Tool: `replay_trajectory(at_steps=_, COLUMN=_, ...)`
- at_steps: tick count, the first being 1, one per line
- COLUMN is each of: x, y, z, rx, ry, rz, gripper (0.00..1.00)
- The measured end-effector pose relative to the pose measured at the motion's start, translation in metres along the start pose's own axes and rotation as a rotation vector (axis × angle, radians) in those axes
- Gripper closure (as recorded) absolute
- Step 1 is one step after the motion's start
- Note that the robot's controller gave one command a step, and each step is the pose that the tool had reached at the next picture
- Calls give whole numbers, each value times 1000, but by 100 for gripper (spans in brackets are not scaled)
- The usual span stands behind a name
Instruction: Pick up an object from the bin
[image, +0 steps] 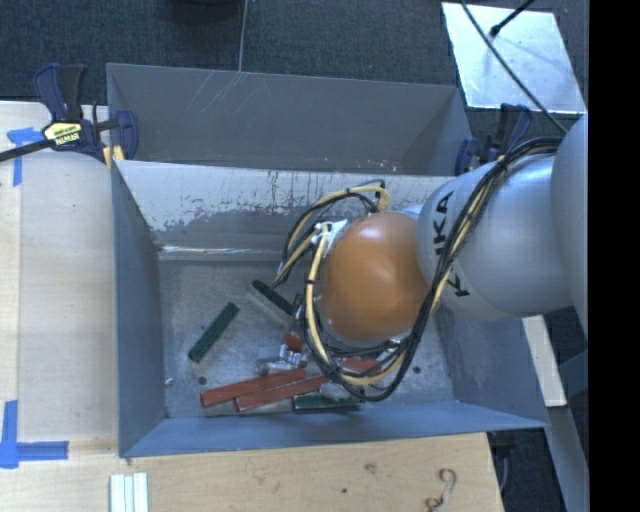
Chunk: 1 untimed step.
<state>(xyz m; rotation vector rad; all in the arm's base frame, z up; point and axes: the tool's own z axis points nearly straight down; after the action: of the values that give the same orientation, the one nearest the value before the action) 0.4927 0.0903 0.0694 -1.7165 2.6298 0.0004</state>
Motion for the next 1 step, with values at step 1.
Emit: replay_trajectory(at_steps=1, x=-2, y=-4, z=-5, rx=10, ry=-8, rz=7, gripper=100)
